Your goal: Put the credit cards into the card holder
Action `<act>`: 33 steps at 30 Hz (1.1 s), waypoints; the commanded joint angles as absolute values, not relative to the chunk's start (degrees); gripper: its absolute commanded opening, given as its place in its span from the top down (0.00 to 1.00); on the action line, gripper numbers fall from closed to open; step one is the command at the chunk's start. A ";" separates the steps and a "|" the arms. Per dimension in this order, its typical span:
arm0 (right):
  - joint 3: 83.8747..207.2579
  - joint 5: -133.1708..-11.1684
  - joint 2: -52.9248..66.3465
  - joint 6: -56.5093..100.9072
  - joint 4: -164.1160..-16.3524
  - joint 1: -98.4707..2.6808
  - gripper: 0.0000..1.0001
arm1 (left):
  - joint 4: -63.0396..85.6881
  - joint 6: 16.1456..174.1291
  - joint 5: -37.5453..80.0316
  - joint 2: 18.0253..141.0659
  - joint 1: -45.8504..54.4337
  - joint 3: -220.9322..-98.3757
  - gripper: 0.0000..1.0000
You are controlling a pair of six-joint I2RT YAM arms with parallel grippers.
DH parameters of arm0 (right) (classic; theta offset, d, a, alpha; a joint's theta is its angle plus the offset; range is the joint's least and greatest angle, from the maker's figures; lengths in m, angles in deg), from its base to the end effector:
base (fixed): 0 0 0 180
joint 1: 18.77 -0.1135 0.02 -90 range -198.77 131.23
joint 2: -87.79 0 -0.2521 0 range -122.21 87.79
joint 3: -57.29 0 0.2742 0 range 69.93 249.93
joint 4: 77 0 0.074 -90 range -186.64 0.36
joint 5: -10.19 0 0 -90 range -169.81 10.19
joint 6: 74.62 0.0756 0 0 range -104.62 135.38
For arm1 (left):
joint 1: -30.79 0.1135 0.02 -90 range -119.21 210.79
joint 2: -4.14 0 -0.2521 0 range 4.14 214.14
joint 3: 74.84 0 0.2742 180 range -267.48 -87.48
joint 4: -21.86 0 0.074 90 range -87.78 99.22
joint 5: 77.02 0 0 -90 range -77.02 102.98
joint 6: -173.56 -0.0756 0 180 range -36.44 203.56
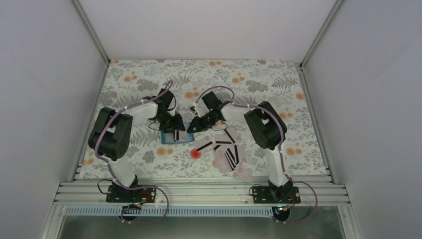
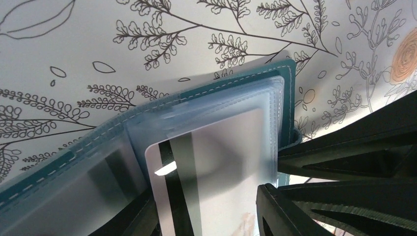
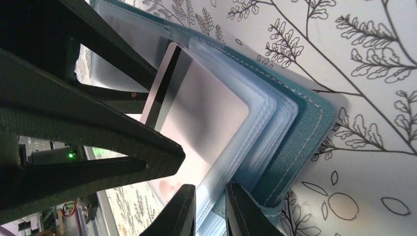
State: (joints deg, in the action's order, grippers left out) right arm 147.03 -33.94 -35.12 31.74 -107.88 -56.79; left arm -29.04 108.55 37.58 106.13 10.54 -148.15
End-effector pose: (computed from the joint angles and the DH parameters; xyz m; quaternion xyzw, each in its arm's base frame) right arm 0.3147 0.3149 0.0613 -0.2546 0.8650 0.4323 0.0104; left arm 0.3069 -0.1468 0.0881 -0.0209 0.9730 -0.2300 0.0003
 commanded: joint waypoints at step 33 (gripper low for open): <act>144.58 -36.30 -32.11 30.25 -109.66 -57.62 0.83 | -38.01 126.45 30.16 109.15 1.13 -155.40 0.27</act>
State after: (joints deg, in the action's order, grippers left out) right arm 146.11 -35.30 -34.01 31.53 -108.34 -56.74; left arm -39.23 123.33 28.82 108.12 1.97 -153.04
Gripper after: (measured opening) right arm 0.169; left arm 0.703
